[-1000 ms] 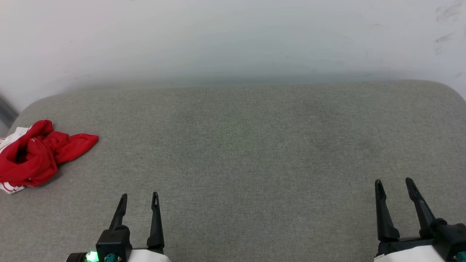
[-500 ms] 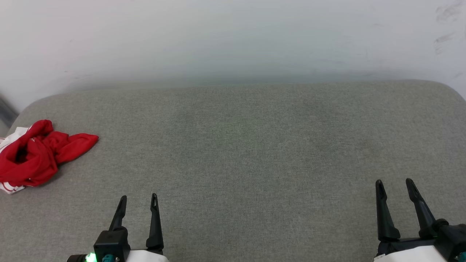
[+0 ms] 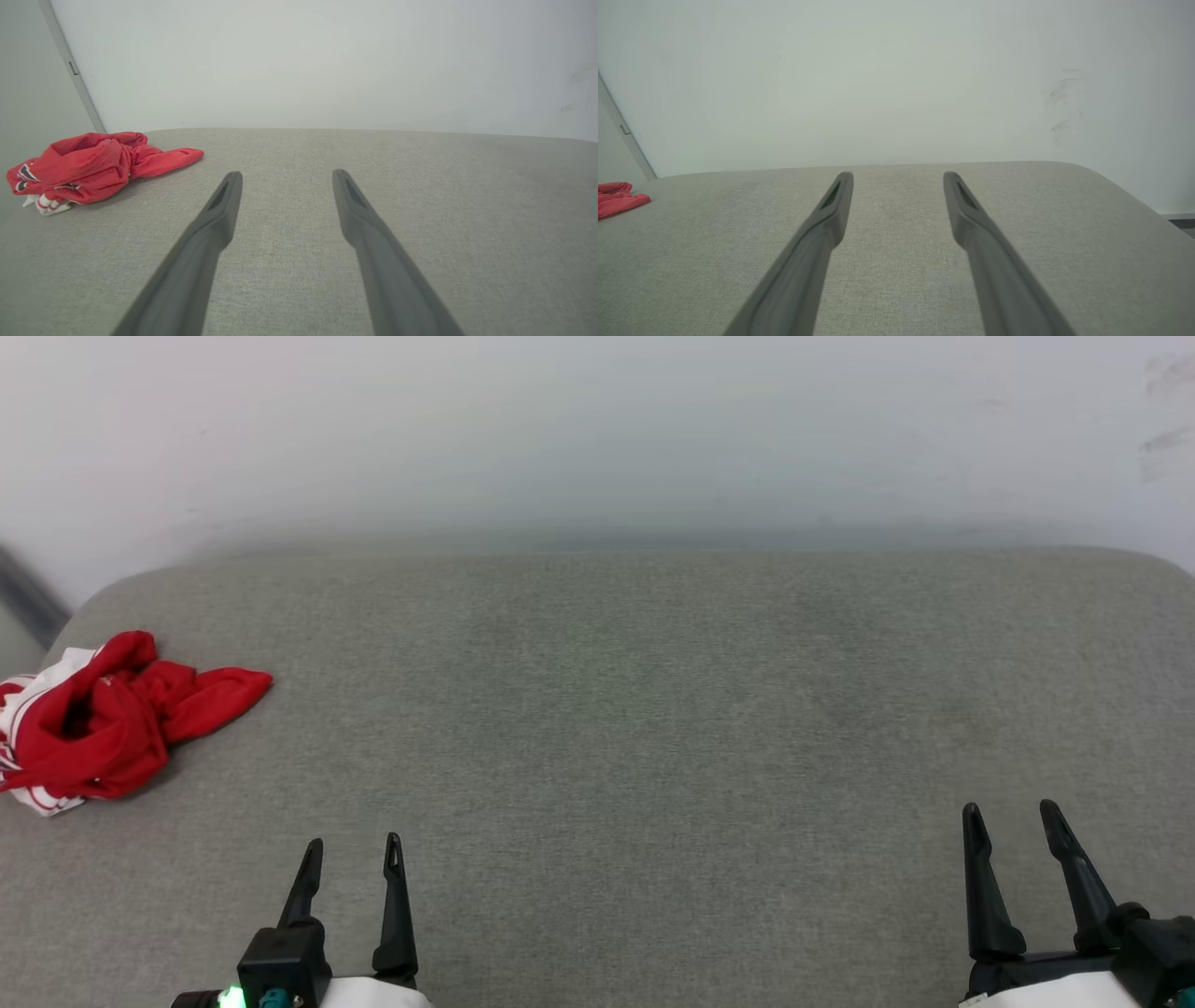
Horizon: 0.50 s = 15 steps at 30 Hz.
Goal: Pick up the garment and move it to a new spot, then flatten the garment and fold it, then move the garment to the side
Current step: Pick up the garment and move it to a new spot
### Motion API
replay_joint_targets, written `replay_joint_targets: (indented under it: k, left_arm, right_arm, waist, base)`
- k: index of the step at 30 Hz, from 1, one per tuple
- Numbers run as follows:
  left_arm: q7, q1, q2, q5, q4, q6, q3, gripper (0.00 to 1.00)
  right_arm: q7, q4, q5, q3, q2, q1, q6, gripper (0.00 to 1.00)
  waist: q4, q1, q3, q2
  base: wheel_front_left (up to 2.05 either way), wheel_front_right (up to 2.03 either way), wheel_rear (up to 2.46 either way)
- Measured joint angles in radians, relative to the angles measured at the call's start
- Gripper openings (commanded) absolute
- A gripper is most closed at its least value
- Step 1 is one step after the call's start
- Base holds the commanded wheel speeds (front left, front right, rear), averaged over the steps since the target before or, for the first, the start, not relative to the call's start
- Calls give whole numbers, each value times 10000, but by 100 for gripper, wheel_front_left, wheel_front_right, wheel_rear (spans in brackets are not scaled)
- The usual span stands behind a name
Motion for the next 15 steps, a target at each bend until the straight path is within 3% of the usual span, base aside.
replay_joint_targets:
  k: [15]
  left_arm:
    - [-2, -4, 0, -140, 0, 276, 353, 100]
  right_arm:
    - [0, -113, -157, 111, -2, 102, 0, 100]
  waist:
    - [1412, 0, 45, 0]
  base:
    - [0, 0, 0]
